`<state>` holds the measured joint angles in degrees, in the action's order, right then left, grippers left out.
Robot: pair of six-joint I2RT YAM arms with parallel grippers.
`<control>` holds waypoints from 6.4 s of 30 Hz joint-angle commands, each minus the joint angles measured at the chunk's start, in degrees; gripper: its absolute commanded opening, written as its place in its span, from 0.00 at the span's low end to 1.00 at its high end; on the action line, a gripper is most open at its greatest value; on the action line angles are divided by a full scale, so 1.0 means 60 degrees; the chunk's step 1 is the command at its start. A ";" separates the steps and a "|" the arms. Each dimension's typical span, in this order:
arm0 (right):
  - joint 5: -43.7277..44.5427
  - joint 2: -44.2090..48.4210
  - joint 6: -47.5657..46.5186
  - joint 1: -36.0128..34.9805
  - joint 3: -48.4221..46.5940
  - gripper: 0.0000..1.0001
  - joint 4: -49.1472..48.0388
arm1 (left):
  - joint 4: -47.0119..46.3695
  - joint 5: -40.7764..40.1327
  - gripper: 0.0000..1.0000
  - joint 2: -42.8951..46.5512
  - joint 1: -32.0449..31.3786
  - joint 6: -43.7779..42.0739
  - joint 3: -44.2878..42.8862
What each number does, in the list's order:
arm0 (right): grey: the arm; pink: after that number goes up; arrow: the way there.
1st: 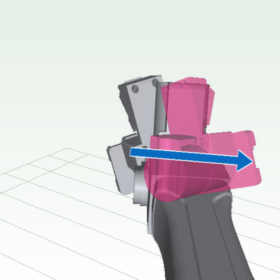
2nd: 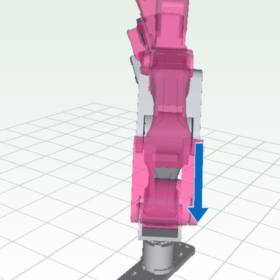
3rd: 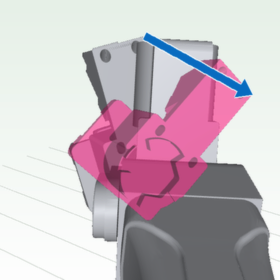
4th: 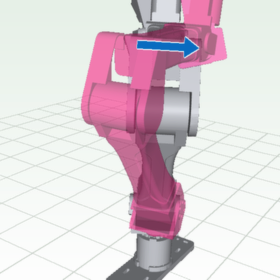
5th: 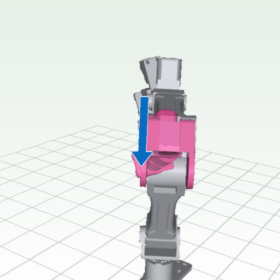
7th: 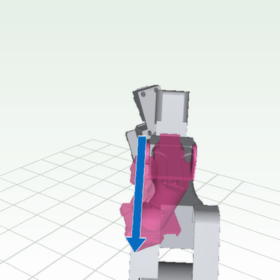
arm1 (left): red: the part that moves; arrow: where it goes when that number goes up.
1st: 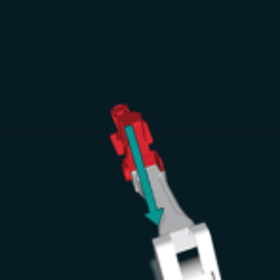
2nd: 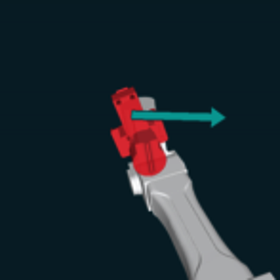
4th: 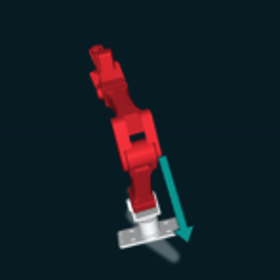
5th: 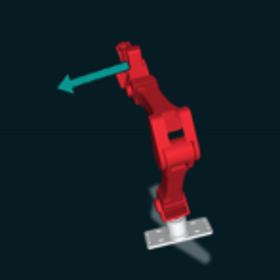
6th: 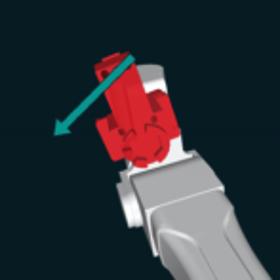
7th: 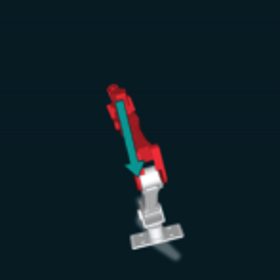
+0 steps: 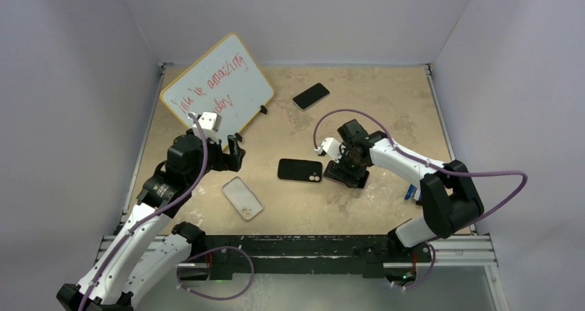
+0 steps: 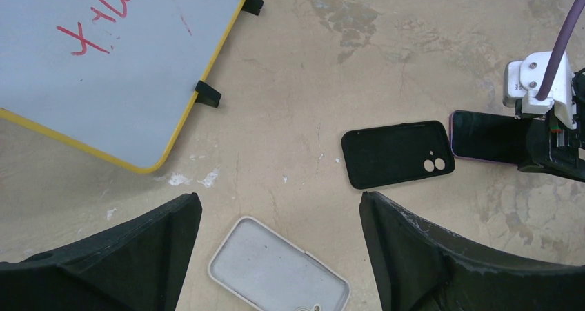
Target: Put the phone into the phone case
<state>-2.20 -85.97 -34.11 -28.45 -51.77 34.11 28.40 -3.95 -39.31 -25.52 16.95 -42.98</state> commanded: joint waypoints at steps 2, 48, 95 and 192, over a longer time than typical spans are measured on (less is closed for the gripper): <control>0.0117 0.0305 0.0091 -0.0039 -0.0459 0.47 0.0192 | -0.0155 -0.0114 0.89 0.0021 -0.0010 0.0156 -0.0293; -0.1995 0.0829 0.0147 -0.1032 -0.0808 0.35 -0.1948 | -0.1560 0.1988 0.72 -0.2251 -0.0010 0.1873 0.0299; -0.3013 -0.1186 -0.0775 -0.1660 -0.1084 0.35 -0.3754 | -0.5664 0.2071 0.41 -0.6054 -0.0009 0.4093 0.1233; -0.2567 0.0423 0.1279 -0.2232 0.0328 0.90 -0.5572 | -0.7272 0.4645 0.24 -0.8367 -0.0889 0.4299 0.1683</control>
<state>-18.98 -87.31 -32.05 -41.69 -53.63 5.65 -16.14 21.39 -91.13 -30.22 42.46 -33.85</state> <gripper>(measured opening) 0.894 0.242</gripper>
